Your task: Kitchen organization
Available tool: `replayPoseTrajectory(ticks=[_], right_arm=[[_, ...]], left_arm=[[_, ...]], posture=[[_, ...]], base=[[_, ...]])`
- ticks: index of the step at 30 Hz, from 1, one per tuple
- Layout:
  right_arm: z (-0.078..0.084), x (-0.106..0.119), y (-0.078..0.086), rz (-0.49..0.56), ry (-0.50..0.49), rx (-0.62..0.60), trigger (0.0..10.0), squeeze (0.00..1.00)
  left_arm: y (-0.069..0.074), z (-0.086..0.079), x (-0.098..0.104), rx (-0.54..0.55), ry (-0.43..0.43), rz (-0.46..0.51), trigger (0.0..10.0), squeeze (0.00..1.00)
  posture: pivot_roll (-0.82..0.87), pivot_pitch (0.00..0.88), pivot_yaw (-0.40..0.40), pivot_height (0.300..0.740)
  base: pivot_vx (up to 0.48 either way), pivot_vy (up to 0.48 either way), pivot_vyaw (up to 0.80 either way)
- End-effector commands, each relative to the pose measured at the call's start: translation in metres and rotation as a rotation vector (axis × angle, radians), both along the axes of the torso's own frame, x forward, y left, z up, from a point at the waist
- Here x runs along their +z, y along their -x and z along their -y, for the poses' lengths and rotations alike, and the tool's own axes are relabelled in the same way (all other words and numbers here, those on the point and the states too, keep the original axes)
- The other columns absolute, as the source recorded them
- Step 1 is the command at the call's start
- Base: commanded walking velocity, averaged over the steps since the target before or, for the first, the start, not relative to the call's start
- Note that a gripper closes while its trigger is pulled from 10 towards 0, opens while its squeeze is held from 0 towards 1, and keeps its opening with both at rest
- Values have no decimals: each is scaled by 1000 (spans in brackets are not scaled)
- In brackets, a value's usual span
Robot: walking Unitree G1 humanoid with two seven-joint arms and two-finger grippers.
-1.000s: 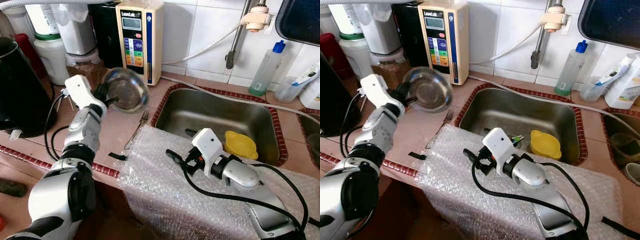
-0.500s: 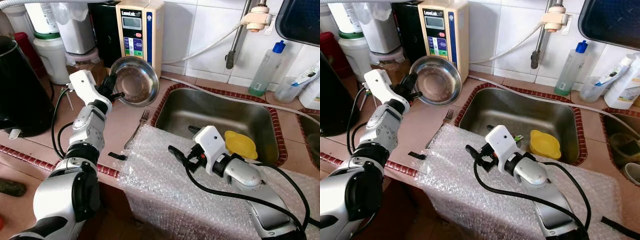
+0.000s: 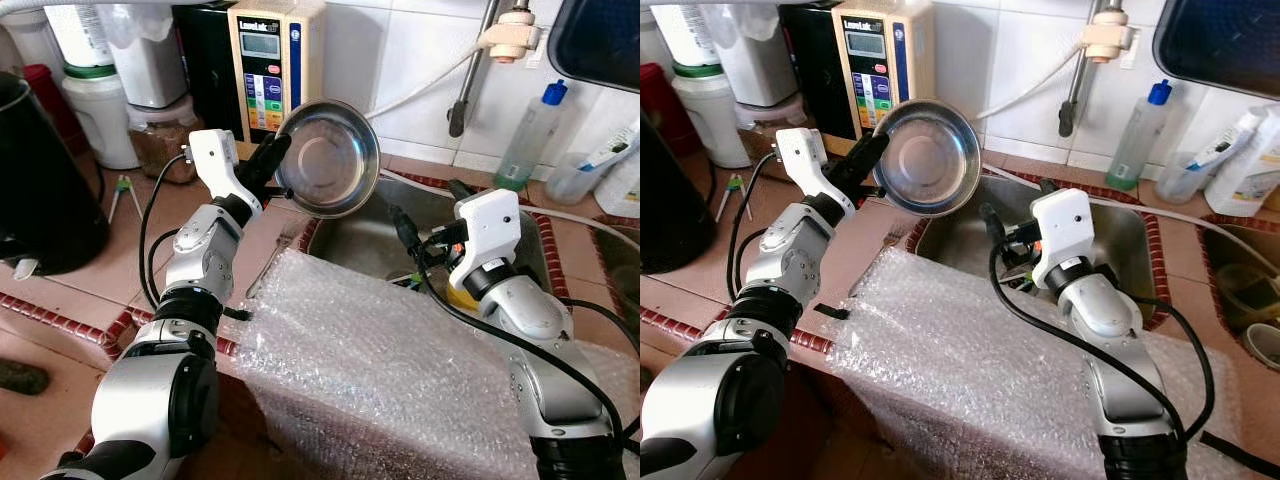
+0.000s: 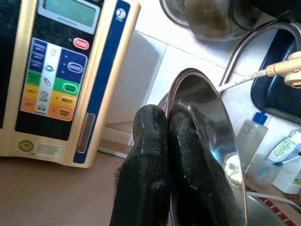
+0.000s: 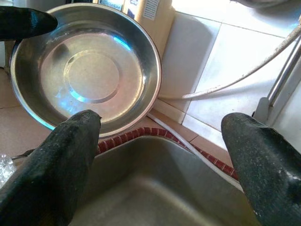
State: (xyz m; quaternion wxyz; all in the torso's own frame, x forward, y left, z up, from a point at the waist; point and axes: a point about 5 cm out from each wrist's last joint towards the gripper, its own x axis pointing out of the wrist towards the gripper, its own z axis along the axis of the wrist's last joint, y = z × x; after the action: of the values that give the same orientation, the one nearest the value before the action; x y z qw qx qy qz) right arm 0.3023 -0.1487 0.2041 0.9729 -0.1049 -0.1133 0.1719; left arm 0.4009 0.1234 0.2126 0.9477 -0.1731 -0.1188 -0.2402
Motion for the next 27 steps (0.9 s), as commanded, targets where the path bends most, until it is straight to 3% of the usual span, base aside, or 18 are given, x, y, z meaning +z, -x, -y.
replayPoseTrajectory(ticks=[1, 3, 5, 9, 20, 21, 22, 23, 27], right_arm=[[5, 1, -2, 1, -25, -25, 10000, 0], [22, 5, -8, 10, -112, -136, 10000, 0], [27, 6, -10, 4, -162, -165, 10000, 0], [31, 8, -12, 11, -183, -195, 10000, 0], [30, 0, -13, -20, -187, -205, 10000, 0], [30, 0, -13, -24, -188, -205, 7569, 0], [30, 0, -13, -24, -188, -205, 7569, 0], [32, -2, -14, -40, -210, -219, 0, 0], [34, -4, -16, -72, -258, -218, 0, 0]], left_arm=[[1, 1, 5, -17, -30, 44, 0, 0], [19, 36, 8, -287, -28, 134, 0, 0], [24, 44, 8, -373, -17, 136, 0, 0], [31, 52, 5, -456, -39, 142, 0, 0], [41, 56, 0, -498, -67, 128, 0, 0], [41, 55, 0, -498, -74, 127, 0, 0], [41, 55, 0, -498, -74, 127, 0, 0], [41, 54, 1, -494, -71, 130, 0, 0], [40, 54, 6, -504, -45, 131, 0, 0]], posture=[[39, 0, 1, 740], [40, 0, 2, 740], [40, 0, 2, 740], [40, 0, 6, 740], [39, 0, 8, 740], [38, 0, 11, 740], [38, 0, 11, 740], [37, 0, 13, 740], [35, 0, 17, 740]], base=[[0, 0, 0], [0, 0, 0], [0, 0, 0], [0, 0, 0], [0, 0, 0], [0, 0, 0], [0, 0, 0], [0, 0, 0], [0, 0, 0]])
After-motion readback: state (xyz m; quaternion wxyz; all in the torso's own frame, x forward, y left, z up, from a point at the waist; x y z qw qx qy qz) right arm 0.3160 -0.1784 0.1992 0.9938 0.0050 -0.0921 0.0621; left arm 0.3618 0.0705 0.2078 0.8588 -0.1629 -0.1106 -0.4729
